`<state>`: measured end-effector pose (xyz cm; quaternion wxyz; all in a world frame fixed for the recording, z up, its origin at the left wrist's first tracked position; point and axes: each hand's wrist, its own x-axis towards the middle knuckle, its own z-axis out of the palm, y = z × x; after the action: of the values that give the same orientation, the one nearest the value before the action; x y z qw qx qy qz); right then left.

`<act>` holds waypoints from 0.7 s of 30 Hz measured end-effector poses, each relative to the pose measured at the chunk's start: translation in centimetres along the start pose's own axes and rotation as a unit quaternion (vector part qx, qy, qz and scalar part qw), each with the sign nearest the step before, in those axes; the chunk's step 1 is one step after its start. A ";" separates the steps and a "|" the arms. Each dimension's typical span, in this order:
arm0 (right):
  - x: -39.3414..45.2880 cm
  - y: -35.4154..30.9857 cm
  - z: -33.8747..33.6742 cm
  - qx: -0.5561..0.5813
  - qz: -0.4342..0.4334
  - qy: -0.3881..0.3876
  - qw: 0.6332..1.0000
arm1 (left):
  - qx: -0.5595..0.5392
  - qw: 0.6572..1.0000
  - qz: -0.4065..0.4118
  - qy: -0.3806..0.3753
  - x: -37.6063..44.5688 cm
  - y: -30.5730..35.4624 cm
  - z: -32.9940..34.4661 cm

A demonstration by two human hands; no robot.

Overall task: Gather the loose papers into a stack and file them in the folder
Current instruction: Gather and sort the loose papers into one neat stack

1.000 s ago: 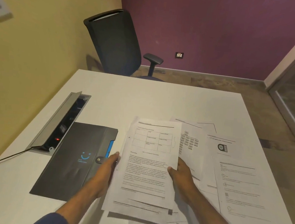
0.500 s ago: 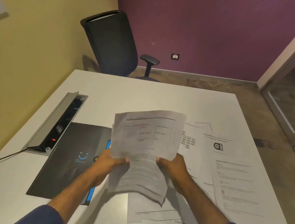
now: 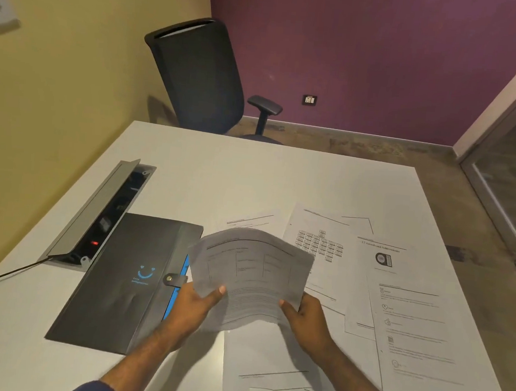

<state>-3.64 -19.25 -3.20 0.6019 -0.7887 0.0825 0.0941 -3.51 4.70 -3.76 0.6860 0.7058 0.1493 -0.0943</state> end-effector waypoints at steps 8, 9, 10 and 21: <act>1.1 -0.4 -0.3 0.033 0.020 -0.011 0.999 | 0.066 0.997 -0.029 0.034 0.9 -0.1 0.6; 1.4 -0.3 -0.4 0.043 0.034 0.000 0.999 | 0.076 0.996 -0.033 0.024 0.9 -0.1 0.8; 1.7 -0.1 -0.5 0.055 0.051 0.015 0.997 | 0.078 0.996 -0.039 0.013 1.0 -0.2 1.0; 5.9 2.4 -7.7 0.030 0.176 0.146 0.973 | 0.201 0.977 -0.069 -0.017 4.0 0.1 5.8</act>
<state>1.85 -27.37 -4.96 0.5809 -0.7483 0.3102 0.0796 0.64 -0.72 -5.27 0.5248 0.8153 0.1638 -0.1816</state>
